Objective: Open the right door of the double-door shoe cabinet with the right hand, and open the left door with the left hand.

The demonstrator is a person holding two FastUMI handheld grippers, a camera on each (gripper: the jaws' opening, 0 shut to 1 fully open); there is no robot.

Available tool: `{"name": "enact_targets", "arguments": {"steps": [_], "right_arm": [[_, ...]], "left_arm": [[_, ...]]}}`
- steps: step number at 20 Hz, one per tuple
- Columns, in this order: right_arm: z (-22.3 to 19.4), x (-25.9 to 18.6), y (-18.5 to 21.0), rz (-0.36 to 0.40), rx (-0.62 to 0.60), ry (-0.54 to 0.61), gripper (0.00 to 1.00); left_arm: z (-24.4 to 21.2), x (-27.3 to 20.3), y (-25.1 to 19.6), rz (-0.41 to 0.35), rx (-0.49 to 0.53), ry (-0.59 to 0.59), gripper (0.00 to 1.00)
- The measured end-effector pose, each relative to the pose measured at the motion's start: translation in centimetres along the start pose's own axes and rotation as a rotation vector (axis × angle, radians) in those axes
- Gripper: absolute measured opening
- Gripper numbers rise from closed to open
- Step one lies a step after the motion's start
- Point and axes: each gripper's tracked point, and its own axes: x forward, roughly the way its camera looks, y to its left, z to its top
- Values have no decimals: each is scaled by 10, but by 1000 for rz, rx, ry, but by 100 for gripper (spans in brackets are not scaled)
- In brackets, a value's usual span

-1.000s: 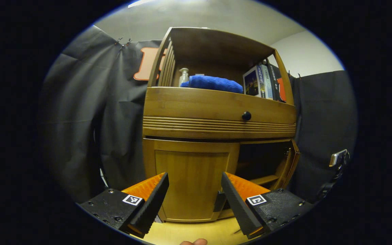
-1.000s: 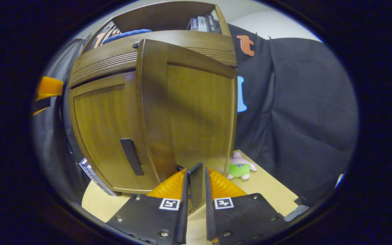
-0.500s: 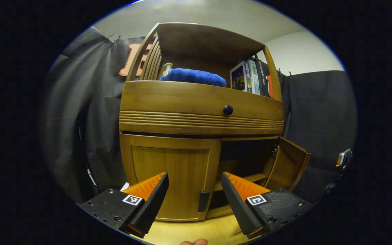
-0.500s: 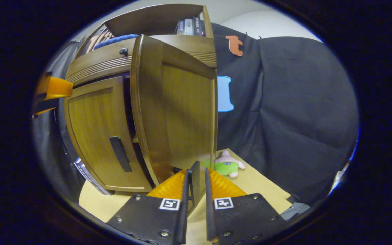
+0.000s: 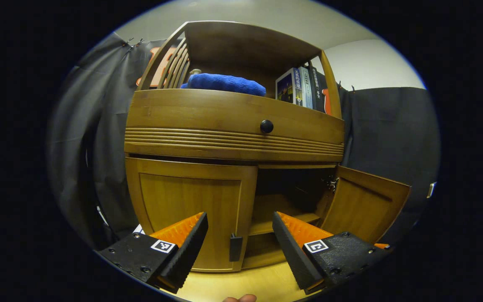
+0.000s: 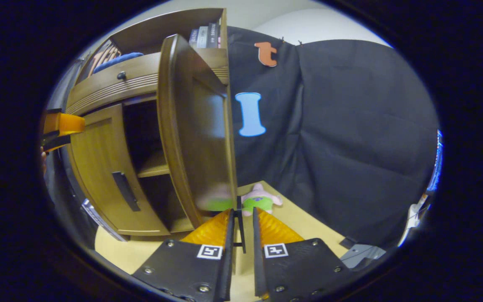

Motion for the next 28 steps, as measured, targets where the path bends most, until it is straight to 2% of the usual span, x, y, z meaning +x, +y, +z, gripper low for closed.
{"name": "enact_targets", "arguments": {"steps": [1,2,4,8,11,15,20,24,26,28], "right_arm": [[2,-3,-5,17,20,1,2],[4,-6,-10,26,39,9,8],[4,-3,-19,51,50,13,13],[6,1,-30,112,36,15,13],[10,6,-44,131,27,14,12],[24,6,-76,98,23,-24,13],[28,9,-107,71,57,-41,12],[34,7,-126,53,82,-52,12],[36,6,-140,35,80,-55,12],[37,5,-152,9,80,-57,12]], "left_arm": [[-1,3,-4,-7,1,4,92],[-3,6,-9,-13,2,8,96],[-5,11,-17,-19,2,13,96],[-9,24,-21,-9,12,7,96],[-15,35,-13,29,7,0,96],[-32,52,2,72,9,-3,96],[-70,73,15,108,3,64,96],[-97,95,23,152,35,96,82],[-112,103,29,169,51,120,68],[-124,110,32,181,42,141,62]]}}
